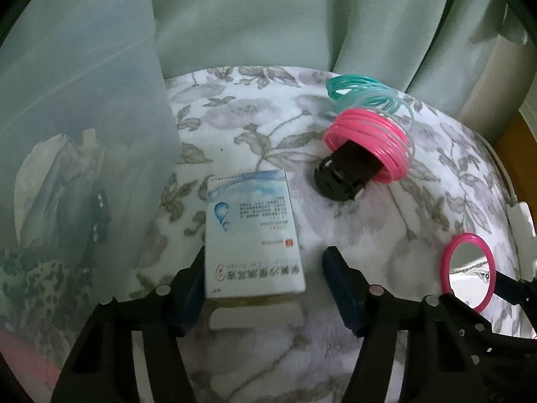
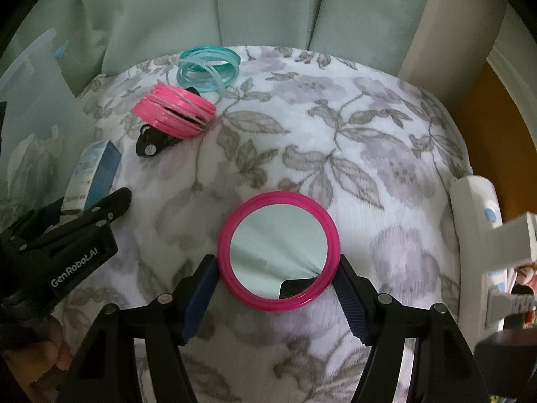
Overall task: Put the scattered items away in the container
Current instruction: 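Close the right tool on the pink mirror while the left tool grasps the ear drops box, then lift the ear drops box with the left tool while the right tool lifts the mirror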
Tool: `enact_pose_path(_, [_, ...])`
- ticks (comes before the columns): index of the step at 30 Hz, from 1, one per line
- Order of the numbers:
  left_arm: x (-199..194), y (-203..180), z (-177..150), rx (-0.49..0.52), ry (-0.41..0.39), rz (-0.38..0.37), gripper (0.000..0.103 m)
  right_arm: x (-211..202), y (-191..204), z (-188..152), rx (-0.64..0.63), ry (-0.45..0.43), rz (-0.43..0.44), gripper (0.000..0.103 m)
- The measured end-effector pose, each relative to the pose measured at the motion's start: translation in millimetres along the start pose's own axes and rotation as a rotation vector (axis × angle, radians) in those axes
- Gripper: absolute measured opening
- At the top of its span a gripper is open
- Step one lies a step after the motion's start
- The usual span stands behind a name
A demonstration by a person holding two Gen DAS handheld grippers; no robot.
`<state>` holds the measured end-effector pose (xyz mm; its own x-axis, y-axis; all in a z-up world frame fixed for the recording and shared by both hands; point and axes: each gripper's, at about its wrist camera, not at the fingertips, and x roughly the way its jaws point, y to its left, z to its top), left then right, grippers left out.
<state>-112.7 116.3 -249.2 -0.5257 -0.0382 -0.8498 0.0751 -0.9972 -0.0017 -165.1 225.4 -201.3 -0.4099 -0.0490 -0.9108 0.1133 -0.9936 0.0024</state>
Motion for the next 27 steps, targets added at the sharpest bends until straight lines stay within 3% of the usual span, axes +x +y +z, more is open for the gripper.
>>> enact_pose_path(10, [-13, -24, -33, 0.01, 0.027, -0.027, 0.049, -8, -2, -18, 0.032, 0.023, 0.003, 0.071])
enact_pose_path(18, [-13, -35, -33, 0.037, 0.017, -0.018, 0.048, -16, -3, -33, 0.043, 0.038, 0.0, 0.071])
enact_pose_path(27, [-16, -41, -38, 0.048, 0.004, -0.062, 0.048, -19, -2, -33, 0.048, 0.058, -0.014, 0.071])
